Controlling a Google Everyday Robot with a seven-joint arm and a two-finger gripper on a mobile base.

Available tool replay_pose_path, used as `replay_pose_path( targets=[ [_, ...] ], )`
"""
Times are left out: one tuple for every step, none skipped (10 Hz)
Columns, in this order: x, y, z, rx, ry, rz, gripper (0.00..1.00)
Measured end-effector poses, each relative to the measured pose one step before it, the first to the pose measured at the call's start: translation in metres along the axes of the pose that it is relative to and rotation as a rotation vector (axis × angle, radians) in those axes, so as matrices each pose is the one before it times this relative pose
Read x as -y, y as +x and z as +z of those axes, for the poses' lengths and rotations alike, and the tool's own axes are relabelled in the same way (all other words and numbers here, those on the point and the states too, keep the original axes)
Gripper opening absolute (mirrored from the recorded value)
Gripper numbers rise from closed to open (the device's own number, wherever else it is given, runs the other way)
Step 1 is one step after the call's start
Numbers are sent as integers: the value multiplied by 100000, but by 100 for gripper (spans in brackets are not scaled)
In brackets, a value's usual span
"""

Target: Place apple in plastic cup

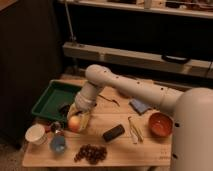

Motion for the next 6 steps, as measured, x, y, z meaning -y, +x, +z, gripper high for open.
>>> replay_pose_path(
  targets=[
    [231,-1143,-2,-589,-550,-2961,0],
    [-57,-107,18,-195,-322,-428,0],
    [-87,90,-136,-6,164,241,0],
    [35,-43,125,65,-247,-128,0],
    [53,-128,-17,-10,9,-224,0],
    [-60,119,-69,-15,159,256,0]
  ],
)
